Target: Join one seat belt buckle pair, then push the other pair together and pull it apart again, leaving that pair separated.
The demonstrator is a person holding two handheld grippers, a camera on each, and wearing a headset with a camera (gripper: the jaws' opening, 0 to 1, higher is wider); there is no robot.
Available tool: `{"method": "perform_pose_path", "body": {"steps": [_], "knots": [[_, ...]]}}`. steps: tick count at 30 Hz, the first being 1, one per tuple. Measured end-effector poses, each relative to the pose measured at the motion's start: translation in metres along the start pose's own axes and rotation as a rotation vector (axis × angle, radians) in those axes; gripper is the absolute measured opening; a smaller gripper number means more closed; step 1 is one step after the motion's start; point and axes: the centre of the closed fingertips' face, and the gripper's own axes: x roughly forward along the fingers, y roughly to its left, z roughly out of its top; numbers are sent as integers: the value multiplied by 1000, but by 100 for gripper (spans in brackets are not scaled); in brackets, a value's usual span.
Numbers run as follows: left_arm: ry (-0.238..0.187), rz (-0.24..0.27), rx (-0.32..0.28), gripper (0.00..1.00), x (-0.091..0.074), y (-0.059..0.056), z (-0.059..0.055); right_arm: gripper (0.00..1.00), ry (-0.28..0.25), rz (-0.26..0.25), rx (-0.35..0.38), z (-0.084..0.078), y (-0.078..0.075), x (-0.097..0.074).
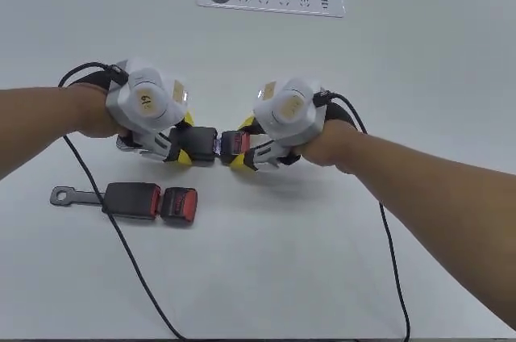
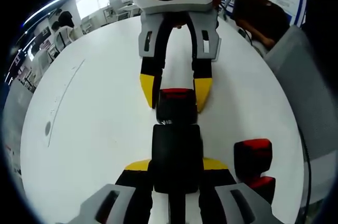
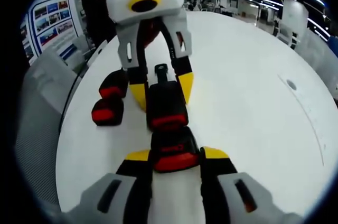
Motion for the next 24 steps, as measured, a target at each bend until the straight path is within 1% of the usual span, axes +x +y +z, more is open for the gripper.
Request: {"method": "perform_pose_path", "body": {"steps": [11, 16, 18, 22, 23, 24], "knots": [[6, -8, 8, 35, 0, 0, -1, 35, 2, 4, -6, 0, 1, 0], [3, -6, -1, 35, 0, 0, -1, 35, 1, 6, -8, 0, 1, 0], [2, -5, -2, 35, 0, 0, -1, 35, 3, 6, -12, -1, 1, -1], [-3, -8, -2, 35, 0, 0, -2, 35, 11, 8, -12, -12, -2, -10], [-5, -8, -3, 35, 0, 0, -2, 35, 9, 7, -12, -13, -3, -11], [-7, -7, -5, 35, 0, 0, -2, 35, -5, 5, 1, -13, -1, -12]]}}
